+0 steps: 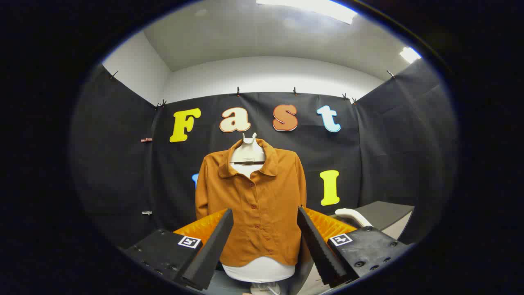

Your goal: Iron the clothes twice with a garment steamer, once on the left side and once on the right side.

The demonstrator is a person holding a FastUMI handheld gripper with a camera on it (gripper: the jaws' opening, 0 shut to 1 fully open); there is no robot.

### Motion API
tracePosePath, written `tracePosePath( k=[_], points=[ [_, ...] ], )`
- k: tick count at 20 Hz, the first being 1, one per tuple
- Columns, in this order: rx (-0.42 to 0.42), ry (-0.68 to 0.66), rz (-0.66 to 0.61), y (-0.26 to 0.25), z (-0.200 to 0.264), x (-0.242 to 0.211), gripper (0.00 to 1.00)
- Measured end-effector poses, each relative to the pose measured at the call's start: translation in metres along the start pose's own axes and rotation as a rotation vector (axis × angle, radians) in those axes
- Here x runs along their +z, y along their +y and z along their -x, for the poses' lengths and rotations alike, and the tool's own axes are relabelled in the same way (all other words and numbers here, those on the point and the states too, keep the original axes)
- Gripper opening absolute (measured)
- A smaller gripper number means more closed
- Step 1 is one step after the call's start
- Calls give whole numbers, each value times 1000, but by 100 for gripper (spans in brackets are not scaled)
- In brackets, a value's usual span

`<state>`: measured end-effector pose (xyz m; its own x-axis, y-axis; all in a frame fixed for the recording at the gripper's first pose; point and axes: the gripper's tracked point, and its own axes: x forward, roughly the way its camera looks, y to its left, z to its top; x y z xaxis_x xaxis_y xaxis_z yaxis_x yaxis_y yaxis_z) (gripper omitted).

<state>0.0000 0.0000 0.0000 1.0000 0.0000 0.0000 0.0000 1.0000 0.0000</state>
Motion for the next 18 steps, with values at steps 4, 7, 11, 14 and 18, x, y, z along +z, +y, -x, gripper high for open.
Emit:
tracePosePath(
  k=[4, 7, 11, 14, 18],
  points=[
    [2, 23, 10, 12, -4, -7, 98],
    [13, 32, 17, 20, -4, -10, 98],
    [20, 44, 30, 25, -2, -16, 98],
    [11, 50, 43, 25, -2, -17, 98],
    [-4, 51, 45, 25, -4, -18, 98]
  ],
)
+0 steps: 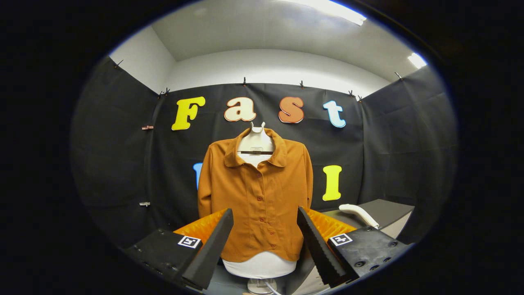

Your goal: Iron the clothes twice with a garment steamer, once on the left side and once on the right side.

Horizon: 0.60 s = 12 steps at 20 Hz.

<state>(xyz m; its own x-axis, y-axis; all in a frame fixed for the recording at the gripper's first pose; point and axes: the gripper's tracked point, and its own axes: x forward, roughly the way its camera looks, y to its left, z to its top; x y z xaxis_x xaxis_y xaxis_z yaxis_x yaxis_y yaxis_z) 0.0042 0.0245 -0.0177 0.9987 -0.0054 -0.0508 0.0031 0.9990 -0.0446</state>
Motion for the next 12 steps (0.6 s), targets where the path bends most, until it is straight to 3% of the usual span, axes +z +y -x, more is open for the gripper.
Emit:
tracePosePath(
  k=[12],
  points=[
    [-104, 28, -9, -8, -17, -11, 98]
  ],
)
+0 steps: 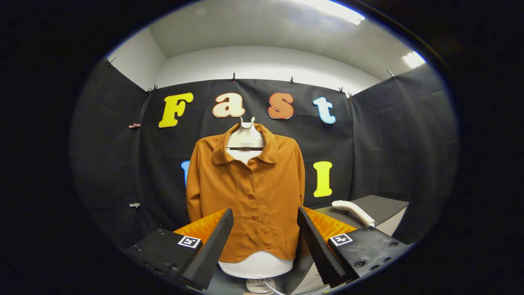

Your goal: Iron the clothes twice with a garment steamer, once on the left side and once on the right side.

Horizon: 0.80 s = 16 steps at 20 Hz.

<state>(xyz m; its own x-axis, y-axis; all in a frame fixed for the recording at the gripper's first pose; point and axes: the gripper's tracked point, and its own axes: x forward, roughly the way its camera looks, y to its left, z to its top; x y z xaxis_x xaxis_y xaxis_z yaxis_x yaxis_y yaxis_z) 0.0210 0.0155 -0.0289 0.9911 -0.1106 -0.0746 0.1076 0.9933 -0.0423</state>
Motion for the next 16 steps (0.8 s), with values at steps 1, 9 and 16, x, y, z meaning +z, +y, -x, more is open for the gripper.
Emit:
tracePosePath(
  k=[1, 9, 16],
  points=[
    [-17, 4, -2, -3, 0, -2, 98],
    [-145, 13, -4, -50, -17, -7, 98],
    [-214, 38, -12, -129, -60, -15, 98]
  ],
)
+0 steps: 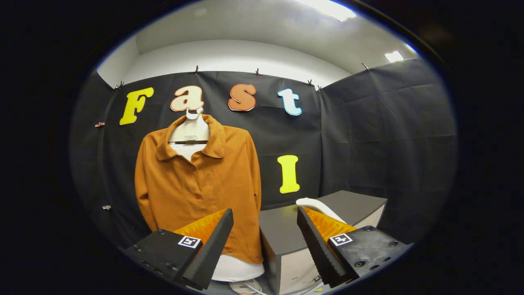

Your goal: Iron the clothes twice with a garment steamer, once on the left side and once on the right side.

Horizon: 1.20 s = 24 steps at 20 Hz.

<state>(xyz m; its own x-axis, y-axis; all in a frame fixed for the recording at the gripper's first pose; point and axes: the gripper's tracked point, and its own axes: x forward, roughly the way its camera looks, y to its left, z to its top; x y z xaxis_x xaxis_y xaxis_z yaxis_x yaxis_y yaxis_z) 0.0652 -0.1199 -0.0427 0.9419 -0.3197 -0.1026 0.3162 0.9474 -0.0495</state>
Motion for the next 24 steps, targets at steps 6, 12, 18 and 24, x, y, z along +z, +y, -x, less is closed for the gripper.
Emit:
tracePosePath(
  k=[6, 12, 18, 24],
  points=[
    [-44, 26, 23, -76, -70, -6, 98],
    [-46, 96, 13, -129, -137, -32, 98],
    [-56, 210, 5, -169, -187, -76, 98],
    [-52, 361, 4, -193, -220, -128, 98]
  ],
)
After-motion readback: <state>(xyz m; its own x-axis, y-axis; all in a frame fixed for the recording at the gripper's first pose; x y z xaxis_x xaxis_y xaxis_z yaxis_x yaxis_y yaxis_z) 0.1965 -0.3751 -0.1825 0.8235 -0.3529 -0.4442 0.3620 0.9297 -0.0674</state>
